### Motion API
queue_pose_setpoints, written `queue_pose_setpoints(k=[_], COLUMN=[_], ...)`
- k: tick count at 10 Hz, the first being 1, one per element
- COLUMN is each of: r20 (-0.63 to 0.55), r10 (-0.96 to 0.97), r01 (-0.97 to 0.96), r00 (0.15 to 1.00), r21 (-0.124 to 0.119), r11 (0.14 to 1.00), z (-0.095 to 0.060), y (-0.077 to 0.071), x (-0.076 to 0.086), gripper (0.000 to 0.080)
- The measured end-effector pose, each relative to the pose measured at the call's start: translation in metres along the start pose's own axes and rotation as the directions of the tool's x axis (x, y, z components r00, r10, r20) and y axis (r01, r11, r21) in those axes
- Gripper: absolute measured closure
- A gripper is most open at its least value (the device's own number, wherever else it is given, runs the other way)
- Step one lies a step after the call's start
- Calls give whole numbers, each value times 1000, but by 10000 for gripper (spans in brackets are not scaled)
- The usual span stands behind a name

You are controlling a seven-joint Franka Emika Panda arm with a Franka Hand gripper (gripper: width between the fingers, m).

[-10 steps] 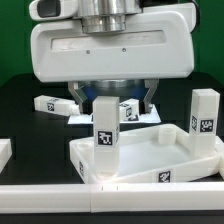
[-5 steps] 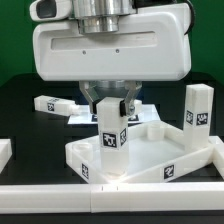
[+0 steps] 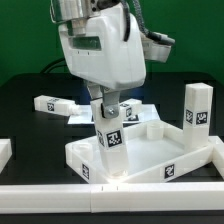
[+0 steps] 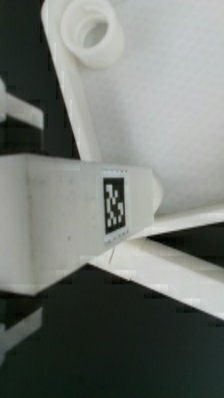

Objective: Assemble desk

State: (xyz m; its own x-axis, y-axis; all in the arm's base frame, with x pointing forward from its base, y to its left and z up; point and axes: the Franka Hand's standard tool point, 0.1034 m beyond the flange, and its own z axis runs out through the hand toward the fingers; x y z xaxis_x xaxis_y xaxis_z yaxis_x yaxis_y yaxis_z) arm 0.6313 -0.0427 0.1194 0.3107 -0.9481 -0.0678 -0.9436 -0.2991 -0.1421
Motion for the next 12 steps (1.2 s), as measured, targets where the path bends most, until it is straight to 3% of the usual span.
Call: queue_pose_setpoints(k=[2,4,5,6,9,10,11,12], r20=[0,-8,-3,-14,-32,-30,-21,-5], r10=[2,-344,-465,-554,-677,-761,-882,-946], r01=[-2,344,464,553,677,760,880,945], r00=[1000,939,886,833,735,648,471,323], r21=[-1,-20,-20,-21,-24,-35,-51,-51], r11=[1000,939,885,833,736,649,472,323], z=[0,1,2,2,2,1,1,2], y=[0,-4,-5,-5,0,0,-3,-2], x=[0,-10,-12,-12,-9,-10,-13,-16], gripper=[509,495,279,187,152,152,152,151])
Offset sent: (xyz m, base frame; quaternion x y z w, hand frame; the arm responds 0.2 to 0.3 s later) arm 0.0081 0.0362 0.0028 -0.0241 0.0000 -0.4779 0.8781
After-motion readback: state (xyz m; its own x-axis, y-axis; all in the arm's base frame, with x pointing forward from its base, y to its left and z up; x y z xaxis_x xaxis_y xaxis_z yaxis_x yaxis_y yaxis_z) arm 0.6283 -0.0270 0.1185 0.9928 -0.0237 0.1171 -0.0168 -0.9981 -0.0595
